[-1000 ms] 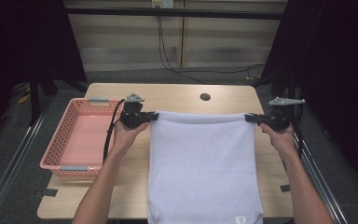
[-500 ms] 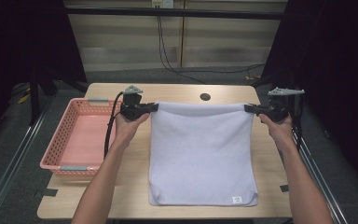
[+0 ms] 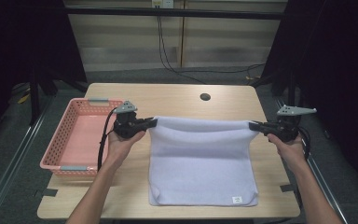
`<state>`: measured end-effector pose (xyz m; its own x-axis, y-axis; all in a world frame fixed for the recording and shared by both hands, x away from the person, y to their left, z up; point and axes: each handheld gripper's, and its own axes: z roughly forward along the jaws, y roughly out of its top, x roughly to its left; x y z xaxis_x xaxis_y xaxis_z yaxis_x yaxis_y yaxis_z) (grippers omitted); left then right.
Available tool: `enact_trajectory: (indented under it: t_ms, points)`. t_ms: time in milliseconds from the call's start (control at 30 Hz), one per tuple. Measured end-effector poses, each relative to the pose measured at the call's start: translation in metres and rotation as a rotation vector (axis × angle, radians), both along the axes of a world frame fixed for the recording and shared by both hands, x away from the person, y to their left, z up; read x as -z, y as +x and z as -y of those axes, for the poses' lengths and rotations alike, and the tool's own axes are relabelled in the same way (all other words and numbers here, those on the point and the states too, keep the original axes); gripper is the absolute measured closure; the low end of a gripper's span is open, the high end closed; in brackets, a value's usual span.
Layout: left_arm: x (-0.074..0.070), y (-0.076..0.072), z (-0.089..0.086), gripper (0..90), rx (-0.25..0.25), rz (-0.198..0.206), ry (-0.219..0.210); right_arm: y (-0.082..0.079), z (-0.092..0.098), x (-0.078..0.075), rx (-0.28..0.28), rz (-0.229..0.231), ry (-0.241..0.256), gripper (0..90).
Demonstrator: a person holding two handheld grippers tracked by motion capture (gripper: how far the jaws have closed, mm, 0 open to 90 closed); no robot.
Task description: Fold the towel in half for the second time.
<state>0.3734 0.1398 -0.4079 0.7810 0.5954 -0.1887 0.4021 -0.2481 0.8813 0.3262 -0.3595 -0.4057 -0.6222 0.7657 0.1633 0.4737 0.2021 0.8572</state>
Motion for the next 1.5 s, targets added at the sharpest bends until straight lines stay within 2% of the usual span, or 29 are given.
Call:
enact_trajectory:
  t_ms: [100, 133, 200, 300, 400, 467, 500, 533, 600, 633, 667, 700, 733, 767, 800, 867, 967, 1033, 1100, 1167, 1200, 1267, 1300, 1333, 1367, 1433, 1500]
  points:
    - [0.001, -0.008, 0.0, 83.3, 0.004, 0.003, 0.006, -0.009, 0.002, 0.001, -0.004, 0.002, 0.011, 85.7]
    - [0.001, -0.013, -0.002, 83.3, 0.009, 0.005, 0.009, -0.018, 0.003, 0.0, -0.013, 0.011, 0.022, 85.7]
    - [0.0, -0.019, -0.002, 83.3, 0.015, 0.011, 0.016, -0.024, 0.003, -0.002, -0.02, 0.013, 0.019, 85.7]
    - [-0.001, -0.03, -0.004, 83.3, 0.017, -0.005, 0.006, -0.035, 0.0, -0.003, -0.036, 0.018, 0.019, 85.7]
    - [0.001, -0.044, -0.006, 83.2, 0.023, -0.004, 0.014, -0.048, -0.004, -0.004, -0.054, 0.039, 0.021, 85.6]
    - [0.004, -0.053, -0.007, 83.2, 0.047, -0.004, 0.018, -0.059, -0.006, -0.001, -0.064, 0.042, 0.017, 85.6]
    - [0.004, -0.053, -0.007, 83.2, 0.047, -0.004, 0.018, -0.059, -0.006, -0.001, -0.064, 0.042, 0.017, 85.6]
    - [0.009, -0.061, -0.007, 83.1, 0.06, -0.023, 0.042, -0.071, -0.007, 0.006, -0.067, 0.026, 0.018, 85.6]
    - [0.018, -0.068, -0.009, 82.9, 0.07, -0.061, 0.064, -0.081, -0.006, 0.014, -0.073, 0.005, 0.007, 85.5]
    - [0.018, -0.068, -0.009, 82.8, 0.07, -0.061, 0.064, -0.081, -0.006, 0.014, -0.073, 0.005, 0.007, 85.5]
    - [0.028, -0.077, -0.011, 82.8, 0.083, -0.095, 0.078, -0.092, -0.004, 0.027, -0.086, -0.036, -0.004, 85.1]
    - [0.028, -0.077, -0.011, 82.8, 0.083, -0.095, 0.078, -0.095, -0.003, 0.03, -0.087, -0.049, -0.006, 85.0]
    - [0.035, -0.085, -0.014, 82.7, 0.098, -0.119, 0.082, -0.099, 0.0, 0.035, -0.093, -0.078, 0.007, 84.9]
    - [0.035, -0.085, -0.014, 82.6, 0.098, -0.119, 0.082, -0.099, 0.0, 0.035, -0.093, -0.078, 0.007, 84.9]
    - [0.037, -0.092, -0.015, 82.5, 0.112, -0.118, 0.093, -0.106, 0.0, 0.041, -0.105, -0.108, -0.011, 84.0]
    - [0.039, -0.097, -0.016, 82.0, 0.127, -0.127, 0.111, -0.113, -0.002, 0.047, -0.123, -0.13, -0.011, 83.4]
    - [0.05, -0.106, -0.017, 80.8, 0.159, -0.16, 0.144, -0.124, -0.007, 0.057, -0.148, -0.184, -0.052, 80.6]
    - [0.059, -0.112, -0.017, 80.0, 0.171, -0.188, 0.209, -0.132, -0.009, 0.063, -0.162, -0.224, -0.101, 78.7]
    - [0.068, -0.116, -0.018, 79.4, 0.208, -0.211, 0.237, -0.137, -0.009, 0.067, -0.189, -0.255, -0.125, 76.8]
    - [0.07, -0.118, -0.02, 75.4, 0.22, -0.226, 0.235, -0.14, -0.009, 0.069, -0.189, -0.271, -0.136, 73.4]
    - [0.07, -0.121, -0.025, 74.9, 0.239, -0.232, 0.233, -0.141, -0.007, 0.068, -0.195, -0.269, -0.115, 72.2]
    - [0.068, -0.125, -0.03, 73.3, 0.269, -0.241, 0.19, -0.143, -0.006, 0.065, -0.199, -0.262, -0.11, 69.3]
    - [0.067, -0.127, -0.033, 72.6, 0.276, -0.24, 0.167, -0.144, -0.005, 0.063, -0.2, -0.256, -0.09, 69.1]
    - [0.067, -0.127, -0.034, 71.9, 0.278, -0.23, 0.155, -0.145, -0.004, 0.06, -0.206, -0.253, -0.061, 68.2]
    - [0.067, -0.127, -0.034, 71.1, 0.278, -0.23, 0.155, -0.146, -0.004, 0.058, -0.199, -0.241, -0.054, 67.4]
    - [0.061, -0.121, -0.038, 65.1, 0.247, -0.214, 0.1, -0.145, -0.003, 0.052, -0.161, -0.21, -0.031, 65.2]
    - [0.057, -0.112, -0.037, 63.0, 0.231, -0.186, 0.079, -0.138, -0.007, 0.05, -0.093, -0.187, -0.046, 58.0]
